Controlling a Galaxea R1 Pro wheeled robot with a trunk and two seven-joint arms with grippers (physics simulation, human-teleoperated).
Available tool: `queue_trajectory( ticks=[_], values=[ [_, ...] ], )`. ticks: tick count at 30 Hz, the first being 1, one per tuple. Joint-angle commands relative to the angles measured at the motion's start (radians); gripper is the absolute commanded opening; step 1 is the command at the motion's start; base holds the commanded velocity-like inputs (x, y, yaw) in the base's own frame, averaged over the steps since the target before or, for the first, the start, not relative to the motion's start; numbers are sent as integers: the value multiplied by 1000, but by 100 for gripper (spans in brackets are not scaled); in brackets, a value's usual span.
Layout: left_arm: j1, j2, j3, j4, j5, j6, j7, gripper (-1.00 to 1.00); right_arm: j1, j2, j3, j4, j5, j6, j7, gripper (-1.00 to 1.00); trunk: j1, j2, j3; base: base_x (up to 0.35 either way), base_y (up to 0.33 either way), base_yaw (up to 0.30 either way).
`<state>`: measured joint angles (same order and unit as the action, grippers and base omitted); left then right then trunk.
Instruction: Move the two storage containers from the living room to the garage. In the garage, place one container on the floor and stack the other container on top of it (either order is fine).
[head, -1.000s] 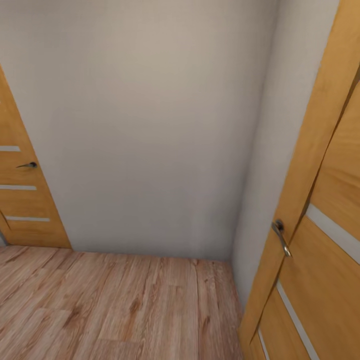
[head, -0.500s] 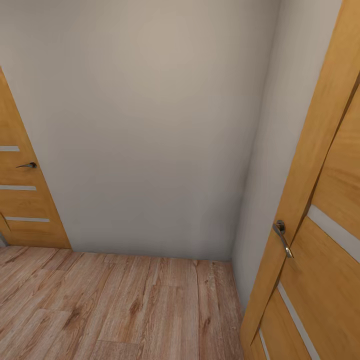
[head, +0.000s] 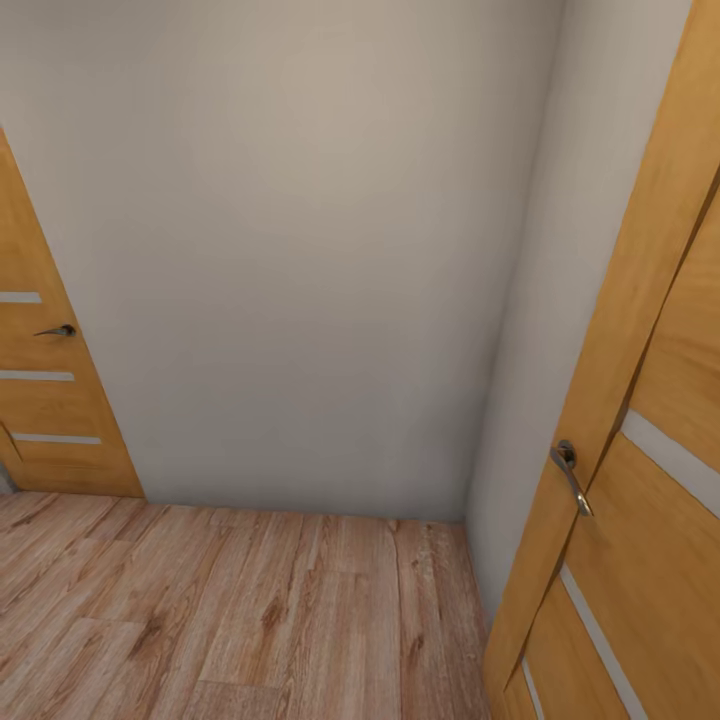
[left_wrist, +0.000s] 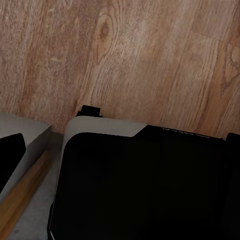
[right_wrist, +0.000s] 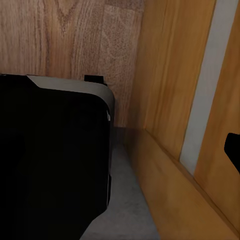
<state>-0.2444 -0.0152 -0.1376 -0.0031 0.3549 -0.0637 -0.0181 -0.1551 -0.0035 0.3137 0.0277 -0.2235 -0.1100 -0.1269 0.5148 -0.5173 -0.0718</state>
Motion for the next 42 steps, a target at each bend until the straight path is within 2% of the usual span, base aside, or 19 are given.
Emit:
queue_trajectory(
  ticks=[1,11,18,30,42],
  values=[
    [-1,0,-9,2,10,-4,-2,100,-1,0,8,3,-10,-6,0,100,0,-2,-2,0,0,0],
    [-1,-1,-9,2,10,-4,-2,100,-1,0,8,3,-10,-6,0,100,0,-2,-2,66,0,0],
    [-1,1,-8,2,12,-4,-2,100,-1,9,7,3,-10,-5,-5,100,0,-2,-2,298,0,0],
    [-1,1,-8,2,11,-4,-2,100,-1,10,8,3,-10,-5,-8,100,0,-2,-2,322,0,4],
    [-1,1,-8,2,12,-4,-2,100,-1,8,8,3,-9,-7,-10,100,0,-2,-2,322,0,225]
  ],
)
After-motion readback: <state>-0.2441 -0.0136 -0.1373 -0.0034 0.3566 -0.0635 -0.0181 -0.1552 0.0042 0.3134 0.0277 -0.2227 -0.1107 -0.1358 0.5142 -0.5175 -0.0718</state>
